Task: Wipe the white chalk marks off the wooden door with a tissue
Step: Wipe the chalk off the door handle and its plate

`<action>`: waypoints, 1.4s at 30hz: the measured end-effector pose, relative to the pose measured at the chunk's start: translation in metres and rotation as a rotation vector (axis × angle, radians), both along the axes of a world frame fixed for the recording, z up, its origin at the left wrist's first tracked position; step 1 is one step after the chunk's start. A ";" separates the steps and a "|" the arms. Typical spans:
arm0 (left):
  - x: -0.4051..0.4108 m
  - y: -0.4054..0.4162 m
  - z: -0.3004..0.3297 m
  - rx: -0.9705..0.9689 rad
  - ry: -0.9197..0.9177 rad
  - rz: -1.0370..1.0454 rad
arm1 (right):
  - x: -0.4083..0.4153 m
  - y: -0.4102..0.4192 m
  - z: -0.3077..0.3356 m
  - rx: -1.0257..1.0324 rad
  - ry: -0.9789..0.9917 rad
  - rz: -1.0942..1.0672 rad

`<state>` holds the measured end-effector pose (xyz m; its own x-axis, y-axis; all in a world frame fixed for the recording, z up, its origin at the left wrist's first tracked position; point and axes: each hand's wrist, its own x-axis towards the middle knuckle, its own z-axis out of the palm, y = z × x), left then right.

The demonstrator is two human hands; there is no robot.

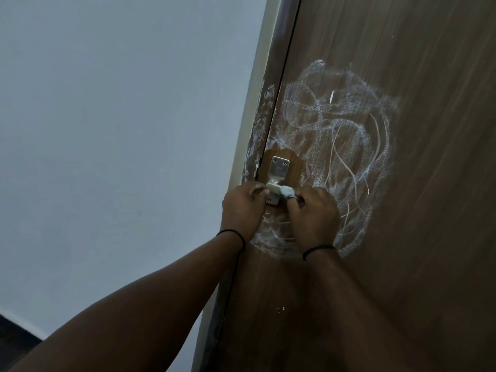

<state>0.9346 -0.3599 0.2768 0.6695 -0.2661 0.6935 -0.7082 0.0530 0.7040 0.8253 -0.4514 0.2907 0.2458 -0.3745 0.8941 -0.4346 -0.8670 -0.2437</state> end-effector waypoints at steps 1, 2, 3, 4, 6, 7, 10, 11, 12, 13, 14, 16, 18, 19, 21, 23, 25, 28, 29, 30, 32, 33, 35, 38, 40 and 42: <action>-0.003 -0.002 -0.002 0.001 0.008 0.010 | -0.002 0.000 0.002 0.015 -0.006 0.005; -0.004 -0.004 -0.004 0.006 0.016 0.023 | -0.002 0.001 0.003 0.019 -0.001 0.013; -0.006 -0.006 -0.006 0.010 0.024 0.028 | 0.001 0.004 0.005 0.019 0.012 0.026; -0.008 -0.007 -0.007 0.005 0.036 0.021 | 0.005 0.007 0.007 0.017 0.032 0.046; -0.010 -0.007 -0.008 -0.022 0.069 0.003 | 0.017 0.014 0.009 -0.004 0.095 0.078; -0.011 -0.006 -0.007 -0.037 0.086 0.008 | 0.023 0.017 0.011 -0.024 0.135 0.077; -0.008 -0.003 -0.002 -0.036 0.082 0.051 | 0.034 0.020 0.016 -0.106 0.199 0.091; -0.006 -0.001 0.001 -0.022 0.069 0.065 | 0.036 0.020 0.019 -0.144 0.208 0.091; -0.005 0.000 0.004 -0.006 0.059 0.076 | 0.037 0.019 0.020 -0.189 0.213 0.088; -0.005 0.000 0.007 0.008 0.057 0.082 | 0.036 0.017 0.021 -0.230 0.219 0.093; -0.004 -0.001 0.011 0.019 0.072 0.084 | 0.035 0.015 0.021 -0.251 0.231 0.115; -0.003 -0.003 0.015 0.025 0.162 0.083 | 0.029 0.012 0.022 -0.257 0.286 0.166; -0.003 -0.004 0.016 0.040 0.237 0.095 | 0.024 0.010 0.024 -0.271 0.348 0.185; -0.003 -0.004 0.015 0.055 0.246 0.107 | 0.023 0.011 0.027 -0.275 0.375 0.188; -0.002 -0.004 0.012 0.067 0.237 0.131 | 0.024 0.014 0.031 -0.288 0.399 0.197; -0.002 -0.003 0.009 0.072 0.207 0.153 | 0.028 0.017 0.033 -0.311 0.414 0.215; -0.004 -0.003 0.009 0.091 0.163 0.166 | 0.029 0.017 0.031 -0.320 0.468 0.221; -0.006 -0.005 0.013 0.073 0.147 0.167 | 0.023 0.012 0.028 -0.343 0.480 0.229; -0.006 -0.006 0.014 0.061 0.148 0.168 | 0.019 0.009 0.026 -0.348 0.473 0.218; -0.006 -0.008 0.015 0.052 0.152 0.172 | 0.013 0.005 0.025 -0.351 0.465 0.209; -0.006 -0.011 0.016 0.046 0.151 0.177 | -0.001 -0.004 0.021 -0.349 0.465 0.199; -0.007 -0.012 0.016 0.050 0.138 0.174 | -0.010 -0.008 0.020 -0.347 0.465 0.190; -0.010 -0.016 0.015 0.071 0.088 0.163 | -0.026 -0.015 0.018 -0.332 0.434 0.184; -0.014 -0.019 0.012 0.064 0.071 0.138 | -0.043 -0.021 0.017 -0.297 0.402 0.164; -0.014 -0.019 0.010 0.056 0.076 0.133 | -0.051 -0.024 0.017 -0.243 0.390 0.160; -0.012 -0.018 0.011 0.058 0.083 0.125 | -0.056 -0.026 0.017 -0.208 0.375 0.154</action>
<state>0.9229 -0.3782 0.2877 0.7545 -0.2155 0.6199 -0.6456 -0.0742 0.7600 0.7692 -0.4774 0.3081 0.6059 -0.1301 0.7848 -0.3217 -0.9423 0.0922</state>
